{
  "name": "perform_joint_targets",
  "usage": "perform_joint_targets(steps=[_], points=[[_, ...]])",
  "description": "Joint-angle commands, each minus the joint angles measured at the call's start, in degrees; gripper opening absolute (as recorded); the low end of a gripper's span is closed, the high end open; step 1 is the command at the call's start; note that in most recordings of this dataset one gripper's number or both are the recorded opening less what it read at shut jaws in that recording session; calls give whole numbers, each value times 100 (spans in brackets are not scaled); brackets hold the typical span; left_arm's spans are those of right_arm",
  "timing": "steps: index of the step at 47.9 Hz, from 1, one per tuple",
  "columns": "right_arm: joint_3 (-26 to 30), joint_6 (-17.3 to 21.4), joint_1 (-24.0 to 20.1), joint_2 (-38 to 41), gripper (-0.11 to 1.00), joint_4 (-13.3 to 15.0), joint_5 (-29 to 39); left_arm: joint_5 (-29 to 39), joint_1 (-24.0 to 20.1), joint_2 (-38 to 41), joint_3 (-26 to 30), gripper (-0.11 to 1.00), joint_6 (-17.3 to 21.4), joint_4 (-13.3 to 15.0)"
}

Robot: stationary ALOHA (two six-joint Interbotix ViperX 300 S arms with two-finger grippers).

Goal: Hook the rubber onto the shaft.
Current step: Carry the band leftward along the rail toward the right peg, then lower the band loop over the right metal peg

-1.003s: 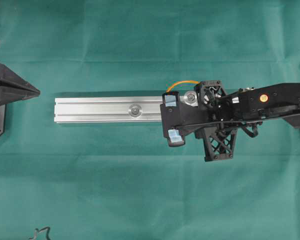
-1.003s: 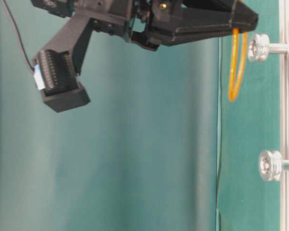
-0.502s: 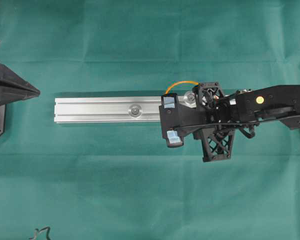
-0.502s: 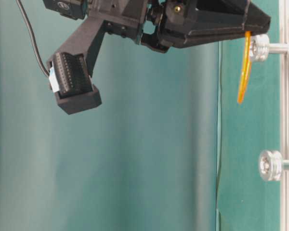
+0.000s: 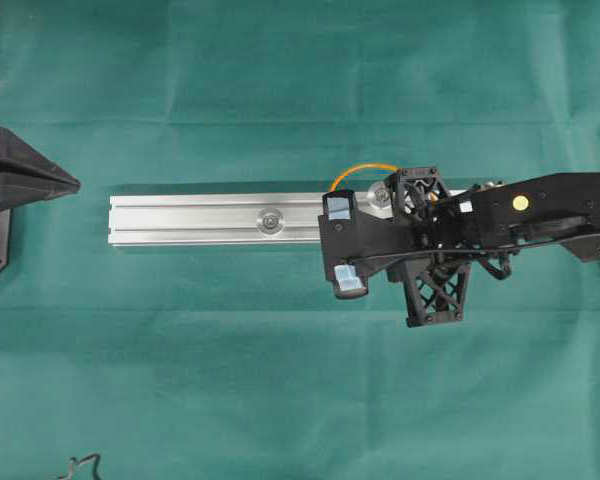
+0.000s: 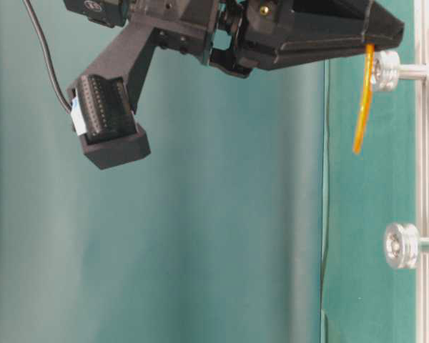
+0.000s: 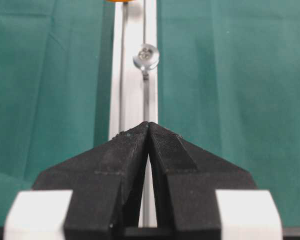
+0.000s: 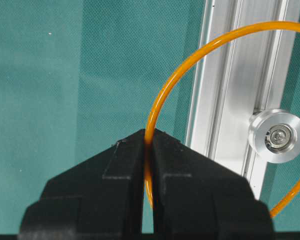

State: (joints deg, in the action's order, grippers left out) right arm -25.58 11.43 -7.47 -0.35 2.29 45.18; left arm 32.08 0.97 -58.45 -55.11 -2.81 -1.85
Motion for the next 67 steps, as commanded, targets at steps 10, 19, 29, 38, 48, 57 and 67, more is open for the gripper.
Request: perform_joint_targets(steps=[10, 19, 29, 38, 48, 57, 67], points=[[141, 18, -123, -79, 5, -26, -9, -35, -18, 44, 149, 2, 9, -18], [149, 18, -211, -70, 5, -35, -18, -35, -9, 44, 149, 2, 9, -18], [220, 18, -281, -70, 5, -35, -9, -35, -18, 44, 149, 2, 9, -18], [281, 18, -308, -70, 5, -35, 9, -35, -18, 44, 149, 2, 0, -18], [281, 26, -396, -70, 5, -35, 9, -35, -18, 44, 149, 2, 0, -18], [281, 299, -466, -70, 5, -35, 0, -35, -18, 53, 149, 2, 0, -18], [299, 396, -598, -62, 5, -35, -18, -35, -18, 44, 149, 2, 9, -18]])
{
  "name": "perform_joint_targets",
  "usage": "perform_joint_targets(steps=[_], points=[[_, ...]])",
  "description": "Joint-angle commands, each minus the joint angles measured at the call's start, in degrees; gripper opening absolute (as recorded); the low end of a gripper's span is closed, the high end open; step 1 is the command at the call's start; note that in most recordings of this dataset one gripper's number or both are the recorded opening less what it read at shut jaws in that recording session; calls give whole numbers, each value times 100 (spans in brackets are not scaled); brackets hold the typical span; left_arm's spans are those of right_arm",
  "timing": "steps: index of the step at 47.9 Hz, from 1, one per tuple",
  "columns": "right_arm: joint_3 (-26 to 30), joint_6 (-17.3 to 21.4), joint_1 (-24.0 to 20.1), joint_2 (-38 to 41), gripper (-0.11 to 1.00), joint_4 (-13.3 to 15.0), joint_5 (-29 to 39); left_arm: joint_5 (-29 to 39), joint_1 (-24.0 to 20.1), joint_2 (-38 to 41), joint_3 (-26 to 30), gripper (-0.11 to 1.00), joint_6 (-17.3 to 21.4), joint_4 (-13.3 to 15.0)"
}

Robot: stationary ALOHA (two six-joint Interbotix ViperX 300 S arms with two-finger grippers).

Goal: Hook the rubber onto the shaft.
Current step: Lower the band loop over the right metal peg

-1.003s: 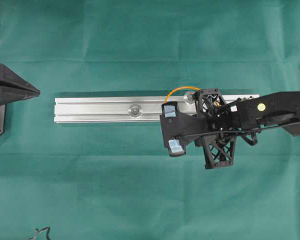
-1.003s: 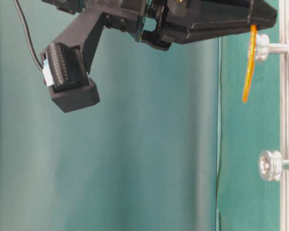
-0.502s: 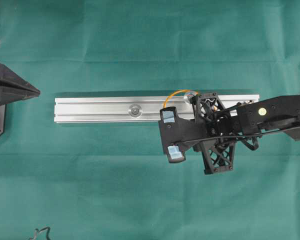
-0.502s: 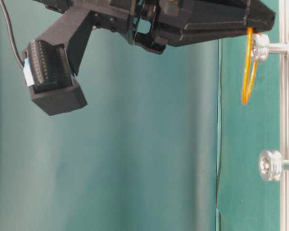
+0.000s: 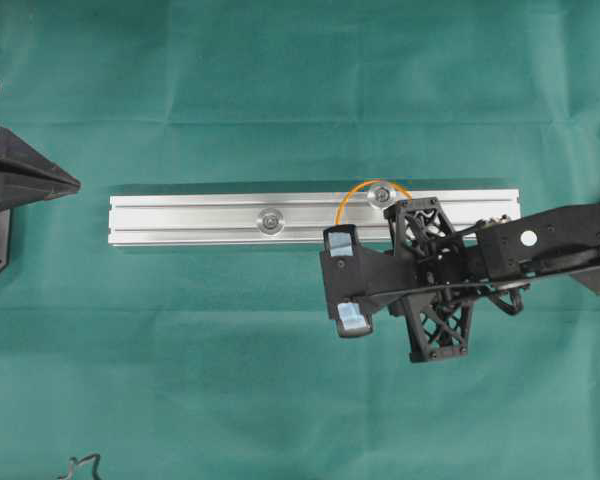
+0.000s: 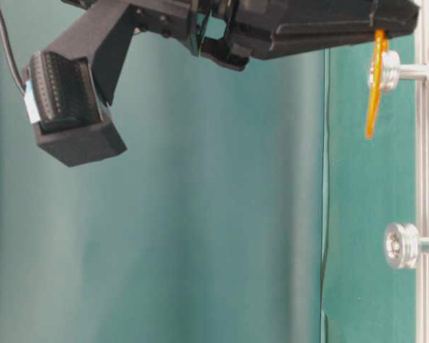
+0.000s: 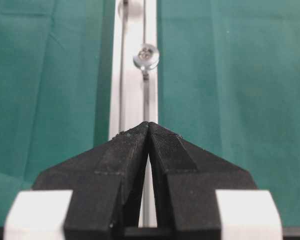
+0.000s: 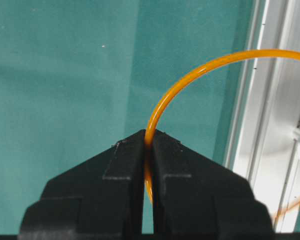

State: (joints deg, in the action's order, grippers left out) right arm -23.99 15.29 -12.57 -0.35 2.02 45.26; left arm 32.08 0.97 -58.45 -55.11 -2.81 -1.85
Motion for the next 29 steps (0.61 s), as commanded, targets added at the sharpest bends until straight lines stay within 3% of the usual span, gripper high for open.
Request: perform_joint_targets(steps=[1, 29], points=[[149, 18, -105, -53, 5, -9, -26, -35, -18, 44, 141, 2, 0, -18], [369, 26, -308, 123, 5, -9, -26, -35, -18, 44, 141, 2, 9, -18]])
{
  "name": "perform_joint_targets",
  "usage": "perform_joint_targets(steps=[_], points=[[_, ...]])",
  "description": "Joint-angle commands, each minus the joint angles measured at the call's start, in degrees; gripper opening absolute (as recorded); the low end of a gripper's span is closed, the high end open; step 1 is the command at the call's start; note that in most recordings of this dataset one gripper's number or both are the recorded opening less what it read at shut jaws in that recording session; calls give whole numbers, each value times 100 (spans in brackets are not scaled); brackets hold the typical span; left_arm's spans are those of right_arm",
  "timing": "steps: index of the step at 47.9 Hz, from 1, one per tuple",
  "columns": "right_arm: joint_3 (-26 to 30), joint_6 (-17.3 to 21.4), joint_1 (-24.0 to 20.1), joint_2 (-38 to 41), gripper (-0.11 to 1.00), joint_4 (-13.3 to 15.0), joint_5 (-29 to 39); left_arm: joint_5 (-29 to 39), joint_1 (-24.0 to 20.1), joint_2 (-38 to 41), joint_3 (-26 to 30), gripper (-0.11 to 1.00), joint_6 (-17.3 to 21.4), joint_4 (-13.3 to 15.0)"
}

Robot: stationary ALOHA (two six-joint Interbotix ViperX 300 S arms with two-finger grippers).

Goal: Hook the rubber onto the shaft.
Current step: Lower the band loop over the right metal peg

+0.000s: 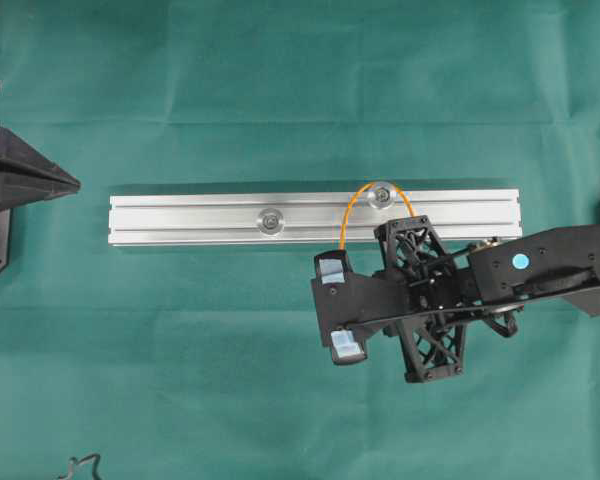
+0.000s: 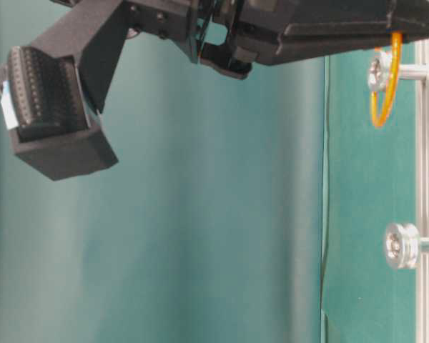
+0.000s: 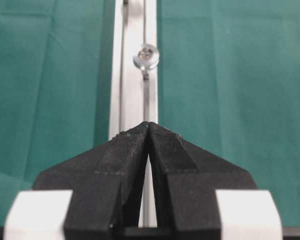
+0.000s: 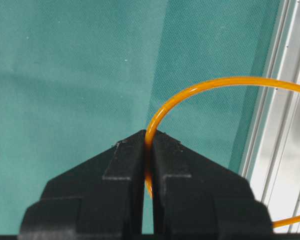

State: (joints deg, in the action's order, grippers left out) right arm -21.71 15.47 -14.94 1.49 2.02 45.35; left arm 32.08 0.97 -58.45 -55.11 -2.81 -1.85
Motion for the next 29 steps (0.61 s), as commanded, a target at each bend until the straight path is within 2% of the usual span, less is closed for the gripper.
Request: perform_joint_targets(steps=[1, 16, 29], points=[[141, 9, -79, -62, 5, -9, -35, -35, -18, 44, 141, 2, 9, -18], [132, 404, -123, -62, 5, -9, -35, -44, -18, 44, 141, 2, 9, -18], [141, 422, -141, -53, 5, -9, -44, -35, -18, 44, 149, 2, 0, -18]])
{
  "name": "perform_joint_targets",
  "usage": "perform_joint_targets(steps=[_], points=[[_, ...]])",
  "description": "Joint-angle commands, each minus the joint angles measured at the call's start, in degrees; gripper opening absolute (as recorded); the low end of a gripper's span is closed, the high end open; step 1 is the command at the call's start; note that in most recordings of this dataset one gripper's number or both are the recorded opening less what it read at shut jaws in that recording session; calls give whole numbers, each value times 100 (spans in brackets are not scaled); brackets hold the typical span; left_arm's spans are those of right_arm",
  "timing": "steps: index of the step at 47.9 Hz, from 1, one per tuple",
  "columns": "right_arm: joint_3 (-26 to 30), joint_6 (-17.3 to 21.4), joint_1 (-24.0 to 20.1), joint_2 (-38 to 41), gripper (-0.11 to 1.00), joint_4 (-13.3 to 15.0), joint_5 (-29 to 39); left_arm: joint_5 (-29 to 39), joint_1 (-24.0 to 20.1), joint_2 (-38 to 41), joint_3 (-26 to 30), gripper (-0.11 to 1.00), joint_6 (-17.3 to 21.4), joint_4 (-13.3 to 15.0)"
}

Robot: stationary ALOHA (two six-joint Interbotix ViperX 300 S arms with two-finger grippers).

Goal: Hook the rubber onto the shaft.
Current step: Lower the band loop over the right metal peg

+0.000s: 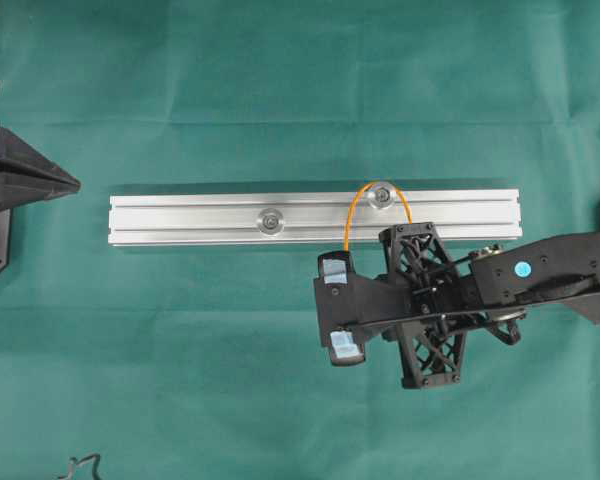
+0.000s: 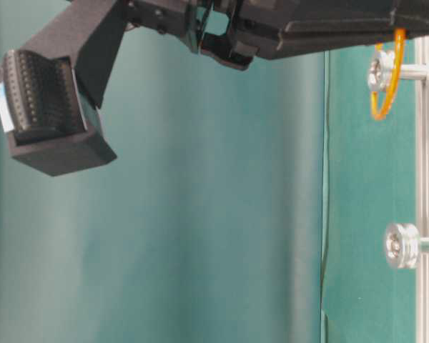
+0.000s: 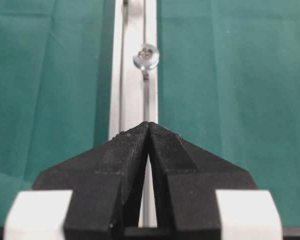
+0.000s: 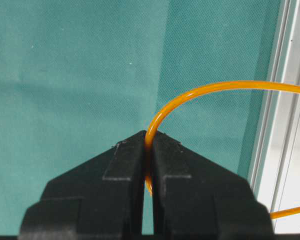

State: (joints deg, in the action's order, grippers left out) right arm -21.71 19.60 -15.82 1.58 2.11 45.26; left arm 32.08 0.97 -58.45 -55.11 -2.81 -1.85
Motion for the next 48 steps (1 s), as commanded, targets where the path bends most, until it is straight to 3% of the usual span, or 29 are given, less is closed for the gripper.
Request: perform_joint_targets(steps=[1, 16, 48], points=[[141, 9, -53, -62, 5, -18, -35, -35, -18, 44, 149, 2, 0, -18], [149, 176, 18, -53, 5, 0, -290, -35, -18, 44, 149, 2, 0, -9], [1090, 2725, 457, 519, 5, 18, -264, -35, -18, 44, 149, 2, 0, -18]])
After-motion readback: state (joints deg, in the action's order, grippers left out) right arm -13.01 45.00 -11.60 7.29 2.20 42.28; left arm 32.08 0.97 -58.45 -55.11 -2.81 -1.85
